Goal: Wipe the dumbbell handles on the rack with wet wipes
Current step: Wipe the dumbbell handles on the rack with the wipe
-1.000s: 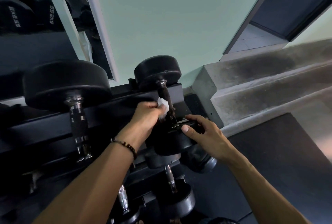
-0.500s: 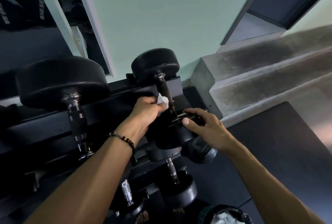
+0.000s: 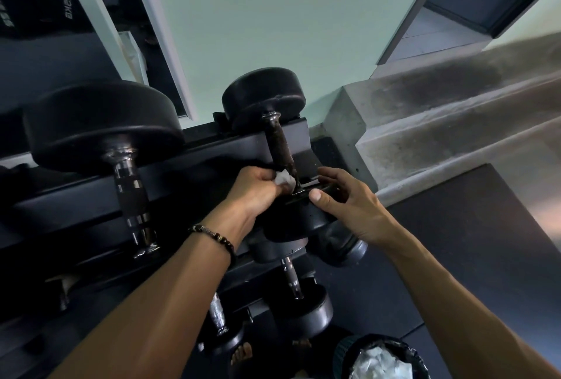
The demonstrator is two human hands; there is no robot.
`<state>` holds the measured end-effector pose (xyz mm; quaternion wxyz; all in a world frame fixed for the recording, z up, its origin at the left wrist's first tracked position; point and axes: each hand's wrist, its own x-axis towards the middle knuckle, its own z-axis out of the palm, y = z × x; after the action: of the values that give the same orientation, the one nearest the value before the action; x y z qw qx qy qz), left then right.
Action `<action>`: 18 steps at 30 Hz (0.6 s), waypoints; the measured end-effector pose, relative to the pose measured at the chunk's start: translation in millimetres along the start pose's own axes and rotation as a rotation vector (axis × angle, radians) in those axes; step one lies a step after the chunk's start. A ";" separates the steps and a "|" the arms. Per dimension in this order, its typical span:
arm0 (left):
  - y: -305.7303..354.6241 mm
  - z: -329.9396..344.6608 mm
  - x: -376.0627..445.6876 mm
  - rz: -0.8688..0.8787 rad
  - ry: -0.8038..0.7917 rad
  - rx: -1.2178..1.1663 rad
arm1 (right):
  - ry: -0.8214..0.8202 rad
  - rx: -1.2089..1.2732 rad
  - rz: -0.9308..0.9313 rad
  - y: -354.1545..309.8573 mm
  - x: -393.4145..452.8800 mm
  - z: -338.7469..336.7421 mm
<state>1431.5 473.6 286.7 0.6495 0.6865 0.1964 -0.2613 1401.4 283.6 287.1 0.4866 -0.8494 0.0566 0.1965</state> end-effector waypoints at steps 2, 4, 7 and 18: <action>7.5 -2.1 8.0 0.037 0.029 -0.080 | -0.002 -0.009 0.004 -0.4 0.6 -1.0; 12.0 -1.9 11.7 0.059 0.074 -0.094 | 0.010 -0.014 -0.001 -1.2 -0.3 -0.7; 0.9 5.1 3.8 0.044 0.044 -0.007 | 0.027 0.007 -0.006 -2.9 -3.2 1.4; 14.1 8.8 2.5 0.003 0.070 -0.017 | 0.008 0.004 -0.007 -5.1 -3.5 0.0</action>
<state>1441.2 463.5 296.2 0.6484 0.6900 0.2200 -0.2345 1399.6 285.9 292.5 0.4887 -0.8494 0.0557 0.1913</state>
